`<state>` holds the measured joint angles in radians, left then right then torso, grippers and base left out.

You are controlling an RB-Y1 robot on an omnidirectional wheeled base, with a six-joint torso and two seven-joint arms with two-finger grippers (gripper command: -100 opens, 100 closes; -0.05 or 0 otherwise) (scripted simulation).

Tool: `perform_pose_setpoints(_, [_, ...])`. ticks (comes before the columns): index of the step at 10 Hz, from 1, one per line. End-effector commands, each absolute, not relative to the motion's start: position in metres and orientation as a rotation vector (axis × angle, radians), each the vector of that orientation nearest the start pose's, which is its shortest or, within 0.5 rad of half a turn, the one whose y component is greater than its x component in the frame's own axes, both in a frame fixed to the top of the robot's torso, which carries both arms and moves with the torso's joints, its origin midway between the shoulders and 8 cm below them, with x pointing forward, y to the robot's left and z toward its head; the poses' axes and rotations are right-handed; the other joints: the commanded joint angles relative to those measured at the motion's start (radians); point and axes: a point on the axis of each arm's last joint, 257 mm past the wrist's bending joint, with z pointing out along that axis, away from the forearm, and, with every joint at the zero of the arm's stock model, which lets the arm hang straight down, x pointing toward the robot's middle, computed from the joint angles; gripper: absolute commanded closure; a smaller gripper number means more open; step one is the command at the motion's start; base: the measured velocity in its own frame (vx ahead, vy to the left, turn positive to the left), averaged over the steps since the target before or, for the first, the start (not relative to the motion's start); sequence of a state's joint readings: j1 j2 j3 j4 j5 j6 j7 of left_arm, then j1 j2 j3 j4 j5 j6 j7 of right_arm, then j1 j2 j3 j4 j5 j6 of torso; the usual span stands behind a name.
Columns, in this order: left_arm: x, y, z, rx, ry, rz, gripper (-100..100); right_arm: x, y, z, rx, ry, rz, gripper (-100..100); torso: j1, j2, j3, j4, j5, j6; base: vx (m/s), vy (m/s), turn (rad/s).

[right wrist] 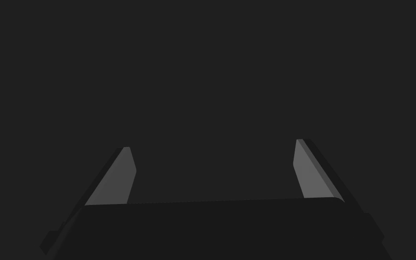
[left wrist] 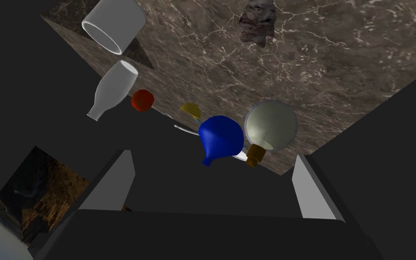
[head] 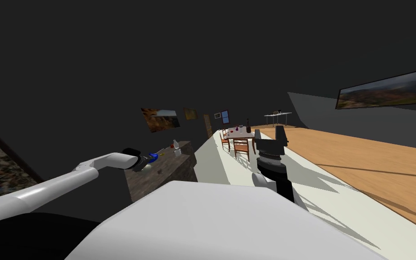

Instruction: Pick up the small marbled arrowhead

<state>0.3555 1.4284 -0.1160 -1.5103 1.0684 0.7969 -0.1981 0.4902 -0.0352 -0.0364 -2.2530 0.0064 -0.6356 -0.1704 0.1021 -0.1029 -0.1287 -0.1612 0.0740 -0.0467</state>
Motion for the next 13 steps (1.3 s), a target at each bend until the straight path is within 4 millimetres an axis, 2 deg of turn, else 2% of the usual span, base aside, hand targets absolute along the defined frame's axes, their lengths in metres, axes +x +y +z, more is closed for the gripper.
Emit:
perform_pose_setpoints(1, [0.31, 0.658, -0.277, -1.577, 2.08, 0.096, -100, 0.324, -0.281, 0.041, 0.584, 0.526, 1.456, 0, 0.0, 0.0, 0.0, 0.0, 0.0, 0.0, -0.134, -0.063, 0.103])
perform_pose_setpoints(2, [0.31, 0.658, -0.277, -1.577, 2.08, 0.096, -100, 0.324, -0.281, 0.041, 0.584, 0.526, 1.456, 0, -0.005, 0.008, 0.004, 0.001, -0.002, 0.0, -0.203, -0.113, 0.058])
perform_pose_setpoints(7, [0.387, 0.665, -0.18, -1.411, 1.943, 0.005, -100, 0.325, -0.281, 0.041, 0.584, 0.526, 1.456, 0, -0.01, 0.017, 0.01, 0.004, -0.003, 0.0, -0.208, -0.127, 0.068])
perform_pose_setpoints(8, [0.387, 0.665, -0.18, -1.411, 1.943, 0.005, -100, 0.325, -0.281, 0.041, 0.584, 0.526, 1.456, 0, -0.012, 0.017, 0.01, 0.004, -0.003, -0.001, -0.129, -0.103, 0.03])
perform_pose_setpoints(9, [0.401, 0.665, -0.159, -1.378, 1.915, -0.012, -100, 0.325, -0.281, 0.041, 0.584, 0.526, 1.456, 0, -0.009, 0.012, 0.008, 0.003, -0.003, 0.0, -0.123, -0.064, 0.037])
perform_pose_setpoints(10, [0.401, 0.665, -0.159, -1.378, 1.915, -0.012, -100, 0.325, -0.281, 0.041, 0.584, 0.526, 1.456, 0, -0.007, 0.011, 0.006, 0.003, -0.002, 0.0, -0.085, -0.044, 0.023])
perform_pose_setpoints(11, [0.426, 0.663, -0.116, -1.311, 1.859, -0.046, -100, 0.324, -0.281, 0.041, 0.584, 0.526, 1.456, 0, -0.005, 0.008, 0.005, 0.002, -0.001, 0.0, -0.165, -0.11, 0.099])
perform_pose_setpoints(12, [0.416, 0.663, -0.135, -1.343, 1.886, -0.03, -100, 0.325, -0.281, 0.041, 0.584, 0.526, 1.456, 0, -0.01, 0.011, 0.006, 0.003, -0.003, 0.0, -0.098, -0.068, 0.035])
perform_pose_setpoints(13, [0.418, 0.663, -0.131, -1.338, 1.881, -0.032, 100, 0.324, -0.281, 0.041, 0.584, 0.526, 1.456, 0, -0.007, 0.008, 0.005, 0.002, -0.002, 0.0, -0.015, -0.013, 0.0])
